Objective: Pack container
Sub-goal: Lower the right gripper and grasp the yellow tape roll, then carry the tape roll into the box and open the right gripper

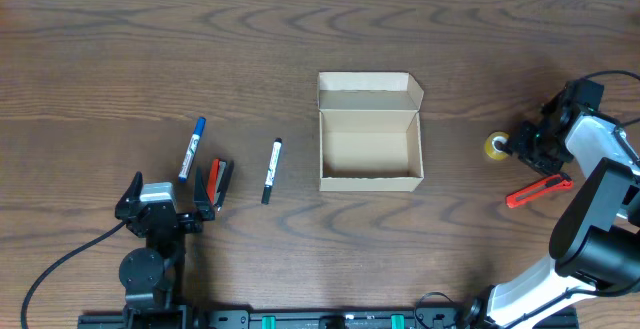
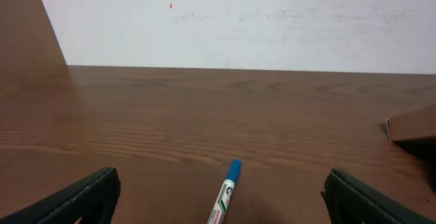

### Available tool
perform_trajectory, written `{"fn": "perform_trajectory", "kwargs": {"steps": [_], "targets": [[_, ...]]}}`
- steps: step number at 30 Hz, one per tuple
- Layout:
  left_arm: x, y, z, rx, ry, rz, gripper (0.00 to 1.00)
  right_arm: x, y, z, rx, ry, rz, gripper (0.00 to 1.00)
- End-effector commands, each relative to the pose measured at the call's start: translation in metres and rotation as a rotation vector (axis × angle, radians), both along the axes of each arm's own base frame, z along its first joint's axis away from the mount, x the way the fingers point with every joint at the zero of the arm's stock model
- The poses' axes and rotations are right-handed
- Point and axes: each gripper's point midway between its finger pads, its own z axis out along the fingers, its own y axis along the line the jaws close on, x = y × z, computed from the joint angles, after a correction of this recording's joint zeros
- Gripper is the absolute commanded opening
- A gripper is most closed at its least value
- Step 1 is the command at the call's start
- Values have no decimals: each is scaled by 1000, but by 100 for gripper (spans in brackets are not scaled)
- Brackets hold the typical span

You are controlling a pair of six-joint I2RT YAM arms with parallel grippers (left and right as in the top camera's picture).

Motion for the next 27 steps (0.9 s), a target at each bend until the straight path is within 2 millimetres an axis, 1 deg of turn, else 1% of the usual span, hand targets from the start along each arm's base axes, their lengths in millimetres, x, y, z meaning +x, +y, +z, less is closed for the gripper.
{"fn": "perform_trajectory", "kwargs": {"steps": [1, 8, 11, 14, 16, 18, 20, 22, 23, 26, 27], "targets": [[-2, 2, -18, -10, 58, 18, 95, -18, -4, -14, -29, 73, -14, 2], [-2, 2, -18, -11, 58, 18, 95, -17, -1, -14, -27, 72, -9, 1], [-2, 2, -18, -11, 58, 17, 95, -14, 4, -12, 1, 55, 0, 1], [-2, 2, -18, -10, 58, 18, 95, -7, 10, -5, 5, 26, 18, 2], [-2, 2, -18, -11, 58, 18, 95, 2, 16, 6, 0, -10, 57, 1], [-2, 2, -18, -11, 58, 17, 95, 15, 25, 28, -7, -73, 109, 2], [-2, 2, -18, -10, 58, 18, 95, 30, 39, 57, -11, -160, 190, 2], [-2, 2, -18, -10, 58, 18, 95, 46, 62, 98, -17, -274, 303, 2], [-2, 2, -18, -10, 58, 18, 95, 50, 73, 113, -19, -319, 353, 1], [-2, 2, -18, -11, 58, 18, 95, 58, 115, 163, -39, -461, 523, 1], [-2, 2, -18, -10, 58, 18, 95, 58, 127, 173, -39, -492, 572, 1]]}}
